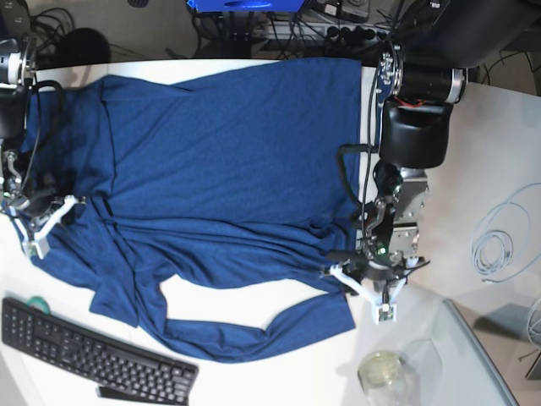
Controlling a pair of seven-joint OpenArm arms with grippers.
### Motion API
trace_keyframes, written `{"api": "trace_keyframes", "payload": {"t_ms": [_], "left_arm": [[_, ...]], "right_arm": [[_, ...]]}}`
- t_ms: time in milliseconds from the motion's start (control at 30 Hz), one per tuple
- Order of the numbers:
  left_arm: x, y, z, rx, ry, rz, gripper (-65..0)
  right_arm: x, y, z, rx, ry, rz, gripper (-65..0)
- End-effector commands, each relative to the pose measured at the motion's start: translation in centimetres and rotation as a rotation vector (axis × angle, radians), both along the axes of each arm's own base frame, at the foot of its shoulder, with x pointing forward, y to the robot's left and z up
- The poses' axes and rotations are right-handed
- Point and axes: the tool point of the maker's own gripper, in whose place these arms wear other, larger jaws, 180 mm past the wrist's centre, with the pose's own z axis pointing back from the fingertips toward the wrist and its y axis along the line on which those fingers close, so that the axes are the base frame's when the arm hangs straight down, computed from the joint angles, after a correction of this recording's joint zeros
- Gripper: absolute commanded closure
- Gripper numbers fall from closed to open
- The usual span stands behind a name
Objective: Layout the t-shirt on the table in an organized manner, then fold the t-shirt properly
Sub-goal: 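Grasp the sleeve with the left gripper and drag it along the hem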
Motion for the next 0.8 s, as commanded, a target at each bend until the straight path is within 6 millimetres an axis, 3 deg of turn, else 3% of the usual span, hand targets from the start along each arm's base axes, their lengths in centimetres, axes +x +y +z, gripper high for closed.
{"api": "trace_keyframes", "payload": {"t_ms": [0,100,167,267,433,500,567,700,767], "left_arm": [[2.4,1.2,2.7,0.019,-0.07,0.025,-31.6],[3.2,0.9,1.9,0.002,-0.02,0.035,-43.3],[3.5,1.1,1.2,0.001,0.017,0.042,-47.4],[3.7,1.1,0.7,0.009,0.016,0.039,-47.9],[2.0,0.4,-2.4,-0.015,0.082,-0.007,-47.4],[1.3,0.4,-3.2,-0.018,0.097,-0.005,-42.3],[0.6,0.5,-4.0,-0.018,0.106,-0.001,-32.4],[-0.7,0.6,-5.2,-0.02,0.13,-0.003,-3.1],[-0.9,0.4,-5.4,-0.023,0.136,-0.005,0.0]], "right_arm": [[0.2,-1.2,0.4,-0.04,0.013,-0.008,-0.2],[0.2,-1.1,0.4,-0.038,0.013,-0.007,-0.2],[0.3,-1.0,0.4,-0.037,0.012,-0.007,-0.2],[0.3,-1.0,0.4,-0.037,0.012,-0.007,-0.2],[0.4,-0.9,0.4,-0.035,0.01,-0.006,-0.2],[0.4,-0.9,0.4,-0.035,0.01,-0.006,-0.2],[0.4,-0.9,0.4,-0.035,0.01,-0.006,-0.2],[0.4,-0.9,0.4,-0.035,0.01,-0.006,-0.2],[0.4,-0.9,0.4,-0.035,0.01,-0.006,-0.2]]}}
